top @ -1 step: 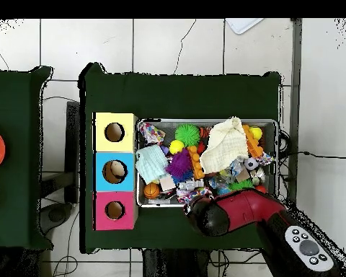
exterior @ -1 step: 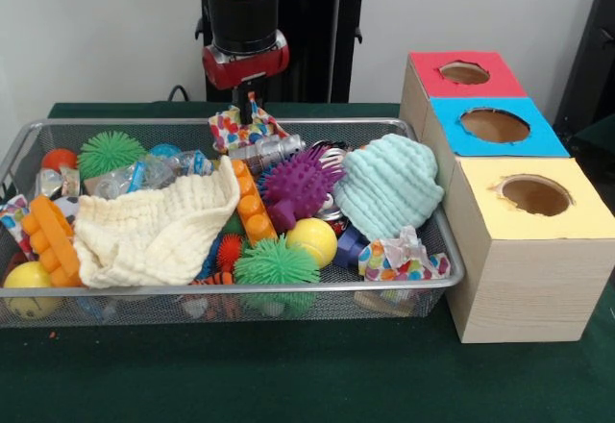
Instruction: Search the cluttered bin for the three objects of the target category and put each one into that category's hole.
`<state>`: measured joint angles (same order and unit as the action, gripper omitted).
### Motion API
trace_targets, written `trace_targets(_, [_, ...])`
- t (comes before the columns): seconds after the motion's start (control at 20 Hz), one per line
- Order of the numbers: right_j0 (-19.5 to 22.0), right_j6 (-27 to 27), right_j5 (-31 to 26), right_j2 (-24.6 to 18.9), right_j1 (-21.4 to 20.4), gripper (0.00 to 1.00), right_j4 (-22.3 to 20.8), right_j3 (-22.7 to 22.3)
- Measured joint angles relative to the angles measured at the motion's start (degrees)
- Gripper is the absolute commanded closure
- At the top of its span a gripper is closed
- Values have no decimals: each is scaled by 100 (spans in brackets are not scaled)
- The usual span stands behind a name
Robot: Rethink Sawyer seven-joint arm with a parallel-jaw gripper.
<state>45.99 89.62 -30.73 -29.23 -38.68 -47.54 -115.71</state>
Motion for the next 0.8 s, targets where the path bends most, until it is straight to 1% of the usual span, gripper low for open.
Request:
trace_targets(0.2, [8,0,-2,-5,-106,100,33,-26])
trace_targets(0.3, [90,0,-3,-94,-326,100,223,-150])
trace_targets(0.45, [246,0,-3,-266,-637,100,575,-360])
trace_targets(0.6, [439,0,-5,-507,-1103,100,1136,-648])
trace_targets(0.65, [509,0,-5,-627,-1371,100,1450,-792])
trace_targets(0.7, [525,0,-8,-685,-1541,100,1640,-868])
trace_targets(0.8, [522,0,-12,-748,-1744,100,1863,-950])
